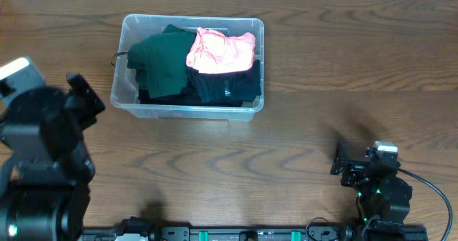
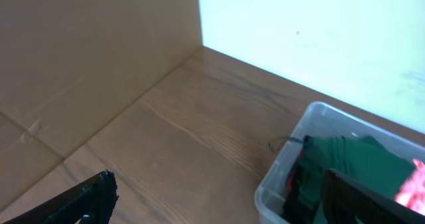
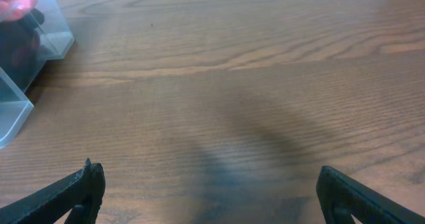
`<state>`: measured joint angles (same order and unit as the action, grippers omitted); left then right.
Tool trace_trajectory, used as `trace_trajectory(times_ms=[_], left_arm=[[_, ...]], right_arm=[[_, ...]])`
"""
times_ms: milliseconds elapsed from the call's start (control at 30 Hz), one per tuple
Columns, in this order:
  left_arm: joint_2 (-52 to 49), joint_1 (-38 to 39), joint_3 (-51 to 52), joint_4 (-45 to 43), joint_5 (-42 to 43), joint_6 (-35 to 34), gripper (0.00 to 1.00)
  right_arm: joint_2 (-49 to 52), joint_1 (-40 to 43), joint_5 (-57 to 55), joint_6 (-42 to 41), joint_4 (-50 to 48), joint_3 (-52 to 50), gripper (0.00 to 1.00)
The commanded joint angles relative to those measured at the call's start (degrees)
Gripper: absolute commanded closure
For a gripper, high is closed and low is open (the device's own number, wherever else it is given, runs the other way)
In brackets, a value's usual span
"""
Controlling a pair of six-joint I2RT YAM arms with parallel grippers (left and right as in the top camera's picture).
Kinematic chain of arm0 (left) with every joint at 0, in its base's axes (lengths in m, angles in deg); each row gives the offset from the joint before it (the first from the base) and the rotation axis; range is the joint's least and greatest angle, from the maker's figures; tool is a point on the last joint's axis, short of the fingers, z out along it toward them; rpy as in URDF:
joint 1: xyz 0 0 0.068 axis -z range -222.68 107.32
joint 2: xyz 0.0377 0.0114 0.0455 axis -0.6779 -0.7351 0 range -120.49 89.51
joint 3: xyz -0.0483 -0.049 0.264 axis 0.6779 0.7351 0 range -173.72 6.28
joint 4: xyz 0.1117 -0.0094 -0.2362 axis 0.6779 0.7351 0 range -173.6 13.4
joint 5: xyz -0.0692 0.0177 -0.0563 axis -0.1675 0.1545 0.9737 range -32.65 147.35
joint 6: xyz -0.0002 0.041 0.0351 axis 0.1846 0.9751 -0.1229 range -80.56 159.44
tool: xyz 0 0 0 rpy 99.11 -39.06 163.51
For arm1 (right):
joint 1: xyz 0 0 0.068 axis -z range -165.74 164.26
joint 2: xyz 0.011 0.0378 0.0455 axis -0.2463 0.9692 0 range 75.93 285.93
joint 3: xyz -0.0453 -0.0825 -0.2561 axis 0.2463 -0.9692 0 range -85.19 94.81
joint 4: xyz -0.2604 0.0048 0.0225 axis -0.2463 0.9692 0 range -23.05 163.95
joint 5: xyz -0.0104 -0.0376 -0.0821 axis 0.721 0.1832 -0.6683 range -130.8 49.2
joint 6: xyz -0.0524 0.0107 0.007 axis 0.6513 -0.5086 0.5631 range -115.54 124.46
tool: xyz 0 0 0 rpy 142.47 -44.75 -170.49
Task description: Pack container
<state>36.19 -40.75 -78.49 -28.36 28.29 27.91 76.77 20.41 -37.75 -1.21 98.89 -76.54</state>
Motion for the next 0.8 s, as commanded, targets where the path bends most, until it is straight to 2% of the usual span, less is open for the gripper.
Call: trace_trajectory(times_ms=[0, 67, 133, 467, 767], left_arm=[[2.21, -2.67, 3.32, -2.27, 12.31, 11.06, 0.02], [4.35, -2.99, 6.03, -5.16, 15.65, 15.41, 0.02], [6.86, -2.99, 9.6, -7.82, 16.44, 16.96, 0.02], [19.21, -2.99, 28.41, -15.87, 16.7, 15.23, 0.02], [28.57, -2.99, 39.34, -17.66, 17.14, 14.25, 0.02]], right_arm=[[-0.42, 0.22, 0.39, -0.72, -0.02, -0.15, 0.01], [-0.42, 0.2, 0.39, -0.72, -0.02, -0.15, 0.01], [-0.42, 0.22, 0.39, -0.72, -0.02, -0.15, 0.01], [-0.42, 0.22, 0.39, -0.72, -0.02, -0.15, 0.01], [-0.42, 0.22, 0.39, -0.72, -0.02, -0.15, 0.01]])
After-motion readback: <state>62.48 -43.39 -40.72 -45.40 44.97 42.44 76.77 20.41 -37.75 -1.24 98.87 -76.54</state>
